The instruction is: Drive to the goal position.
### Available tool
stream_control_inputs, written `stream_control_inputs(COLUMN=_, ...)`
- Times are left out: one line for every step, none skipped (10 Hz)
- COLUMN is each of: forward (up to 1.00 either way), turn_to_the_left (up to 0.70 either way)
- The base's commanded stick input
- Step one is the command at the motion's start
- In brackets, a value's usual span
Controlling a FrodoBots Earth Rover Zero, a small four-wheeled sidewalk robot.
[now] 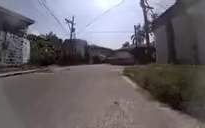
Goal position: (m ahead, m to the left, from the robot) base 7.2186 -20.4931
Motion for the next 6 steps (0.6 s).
stream_control_inputs(forward=1.00, turn_to_the_left=0.00)
stream_control_inputs(forward=1.00, turn_to_the_left=0.00)
stream_control_inputs(forward=1.00, turn_to_the_left=0.00)
stream_control_inputs(forward=1.00, turn_to_the_left=0.00)
stream_control_inputs(forward=1.00, turn_to_the_left=0.00)
stream_control_inputs(forward=1.00, turn_to_the_left=0.00)
